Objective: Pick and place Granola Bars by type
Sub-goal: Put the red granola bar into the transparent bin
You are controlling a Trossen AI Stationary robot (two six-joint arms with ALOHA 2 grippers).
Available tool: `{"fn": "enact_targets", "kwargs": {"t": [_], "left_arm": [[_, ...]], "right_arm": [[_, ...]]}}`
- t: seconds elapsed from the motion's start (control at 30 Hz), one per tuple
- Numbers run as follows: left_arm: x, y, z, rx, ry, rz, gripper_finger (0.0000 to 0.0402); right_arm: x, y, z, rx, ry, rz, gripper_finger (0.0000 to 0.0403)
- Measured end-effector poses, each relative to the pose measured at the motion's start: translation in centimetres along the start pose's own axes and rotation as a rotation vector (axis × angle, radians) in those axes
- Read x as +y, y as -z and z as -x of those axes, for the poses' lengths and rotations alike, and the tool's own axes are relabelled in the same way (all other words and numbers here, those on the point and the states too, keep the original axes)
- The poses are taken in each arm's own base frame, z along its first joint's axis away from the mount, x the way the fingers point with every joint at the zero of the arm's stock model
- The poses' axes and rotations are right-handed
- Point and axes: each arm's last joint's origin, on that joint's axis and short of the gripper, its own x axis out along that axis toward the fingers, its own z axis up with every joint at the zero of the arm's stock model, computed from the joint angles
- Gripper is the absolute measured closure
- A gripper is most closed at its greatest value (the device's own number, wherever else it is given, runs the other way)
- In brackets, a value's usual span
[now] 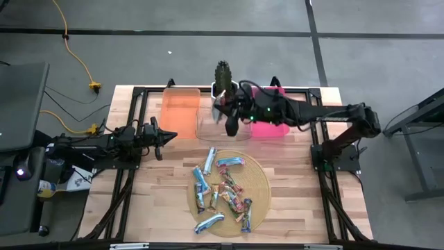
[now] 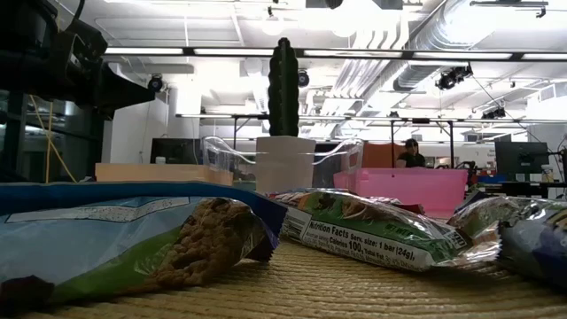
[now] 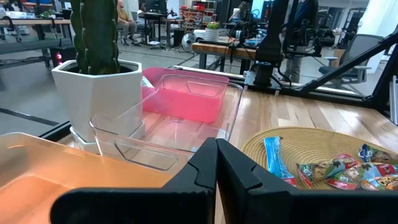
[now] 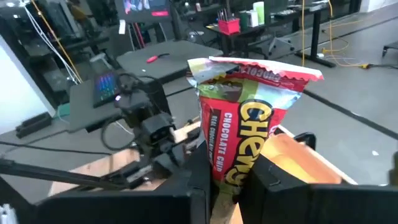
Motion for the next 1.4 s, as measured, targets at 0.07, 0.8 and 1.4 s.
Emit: {"fn": "enact_targets", "kwargs": {"t": [0.07,0.8,1.4], "left_arm": [[0.0,0.0,0.0,0.0,0.0,0.0,0.04],[0.0,0.0,0.0,0.0,0.0,0.0,0.04],[0.0,0.0,0.0,-0.001,0.0,0.0,0.04]], "right_arm": [[-1.2,-0.2,-0.3,0.017,0.005,0.021,0.0367],[-9.2,7.7,-7.0,0.521,-0.052,0.228,0.0365],[-10.1,13.6,-7.6,0.922,-0.078,0.323,0.0359]]}}
